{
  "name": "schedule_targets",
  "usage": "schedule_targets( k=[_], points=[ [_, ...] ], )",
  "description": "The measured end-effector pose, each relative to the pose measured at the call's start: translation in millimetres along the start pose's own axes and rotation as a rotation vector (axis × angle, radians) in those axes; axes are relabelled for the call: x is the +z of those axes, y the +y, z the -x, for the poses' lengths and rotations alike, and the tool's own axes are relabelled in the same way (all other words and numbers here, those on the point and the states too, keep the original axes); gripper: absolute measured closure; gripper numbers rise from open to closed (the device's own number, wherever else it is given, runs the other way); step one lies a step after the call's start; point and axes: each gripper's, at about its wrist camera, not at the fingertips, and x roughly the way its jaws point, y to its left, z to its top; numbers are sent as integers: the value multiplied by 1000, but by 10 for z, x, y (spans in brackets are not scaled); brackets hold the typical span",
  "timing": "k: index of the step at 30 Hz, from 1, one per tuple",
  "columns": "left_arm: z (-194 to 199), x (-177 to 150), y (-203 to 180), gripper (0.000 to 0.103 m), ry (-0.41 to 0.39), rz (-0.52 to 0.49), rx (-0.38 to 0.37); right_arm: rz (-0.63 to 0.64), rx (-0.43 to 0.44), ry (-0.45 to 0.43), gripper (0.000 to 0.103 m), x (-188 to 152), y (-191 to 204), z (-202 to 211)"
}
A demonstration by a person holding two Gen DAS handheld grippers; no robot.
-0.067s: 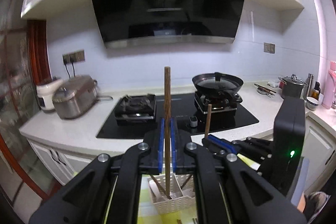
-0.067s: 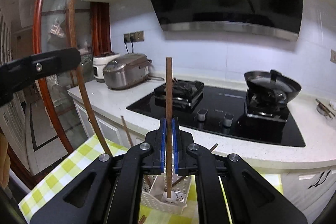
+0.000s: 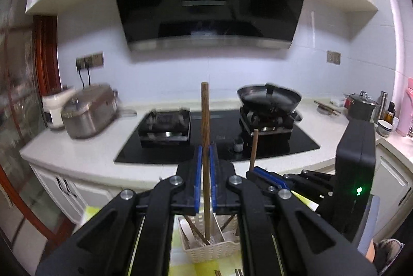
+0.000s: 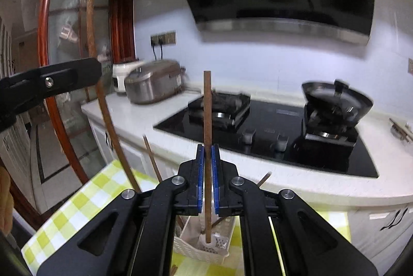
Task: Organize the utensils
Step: 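Lower the chopsticks into the caddy and open both grippers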
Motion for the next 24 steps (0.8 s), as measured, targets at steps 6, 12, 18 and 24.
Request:
schedule_targets(
  k=[6, 12, 18, 24],
  points=[
    [-645, -530, 247, 97, 131, 74, 9, -13, 2, 98, 94, -280, -84, -411],
    [-763, -744, 456, 84, 159, 102, 25, -67, 4, 113, 91, -410, -219, -444],
    [-288, -852, 557, 36, 73, 110, 106, -82, 23, 78, 87, -530, -225, -21],
    [133, -1525, 596, 26, 85, 152, 182, -69, 32, 96, 57, -1156, -82, 397]
  ],
)
